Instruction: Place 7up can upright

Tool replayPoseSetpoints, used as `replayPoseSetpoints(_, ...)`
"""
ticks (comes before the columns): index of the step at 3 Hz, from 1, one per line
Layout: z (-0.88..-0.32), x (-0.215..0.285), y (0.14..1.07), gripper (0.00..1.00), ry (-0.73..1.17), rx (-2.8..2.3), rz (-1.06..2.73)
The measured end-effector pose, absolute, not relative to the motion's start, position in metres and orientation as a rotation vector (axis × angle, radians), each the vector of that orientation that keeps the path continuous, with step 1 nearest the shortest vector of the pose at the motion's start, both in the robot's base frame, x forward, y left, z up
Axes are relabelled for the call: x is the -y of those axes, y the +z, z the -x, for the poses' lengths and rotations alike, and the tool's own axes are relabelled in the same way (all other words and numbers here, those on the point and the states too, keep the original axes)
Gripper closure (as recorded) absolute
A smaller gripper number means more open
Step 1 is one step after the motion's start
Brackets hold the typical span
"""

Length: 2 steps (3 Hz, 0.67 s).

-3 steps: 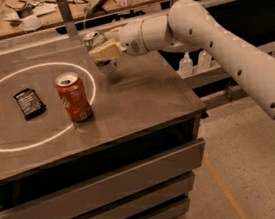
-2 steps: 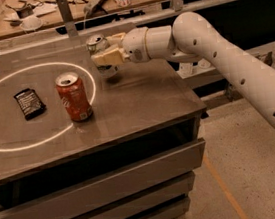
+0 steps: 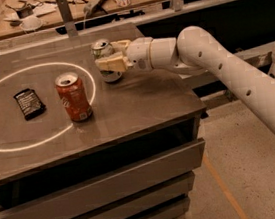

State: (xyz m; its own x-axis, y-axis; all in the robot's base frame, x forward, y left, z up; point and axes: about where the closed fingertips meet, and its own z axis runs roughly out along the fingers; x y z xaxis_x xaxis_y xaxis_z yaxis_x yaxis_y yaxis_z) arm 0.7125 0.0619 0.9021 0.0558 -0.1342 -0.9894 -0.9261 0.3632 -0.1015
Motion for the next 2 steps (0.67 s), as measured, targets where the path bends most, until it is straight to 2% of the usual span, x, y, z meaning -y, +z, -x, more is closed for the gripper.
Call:
replayPoseSetpoints(1, -0.705, -0.058, 0.899, 0.01, 0.820, -1.404, 1.028)
replayPoseSetpoints(2, -0.694, -0.050, 0.896, 0.00, 0.813, -1.436, 1.015)
